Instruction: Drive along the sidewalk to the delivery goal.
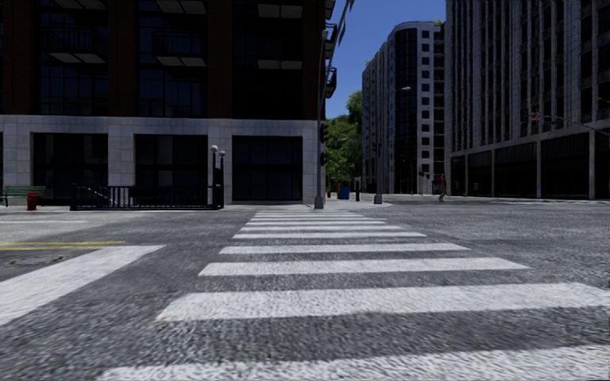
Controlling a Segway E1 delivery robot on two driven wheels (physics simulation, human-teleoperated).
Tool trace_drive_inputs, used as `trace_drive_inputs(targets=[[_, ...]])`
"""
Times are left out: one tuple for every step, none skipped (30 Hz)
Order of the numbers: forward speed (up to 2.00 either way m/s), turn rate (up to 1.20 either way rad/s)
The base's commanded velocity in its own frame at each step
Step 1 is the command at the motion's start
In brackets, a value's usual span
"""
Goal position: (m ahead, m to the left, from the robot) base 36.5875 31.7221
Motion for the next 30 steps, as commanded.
trace_drive_inputs(targets=[[1.85, 0.11], [1.88, 0.05], [1.88, 0.05], [1.88, 0.04], [1.89, 0.03], [1.90, 0.03], [1.90, 0.03], [2.00, 0.06], [2.00, 0.09], [2.00, 0.10], [2.00, 0.10], [2.00, 0.10], [2.00, 0.10], [2.00, 0.10], [2.00, 0.10], [2.00, 0.08], [2.00, 0.00], [2.00, 0.00], [2.00, 0.00], [2.00, 0.00], [2.00, 0.00], [2.00, 0.00], [2.00, 0.00], [2.00, 0.00], [2.00, 0.00], [2.00, 0.00], [2.00, 0.00], [2.00, 0.00], [2.00, 0.00], [2.00, 0.00]])
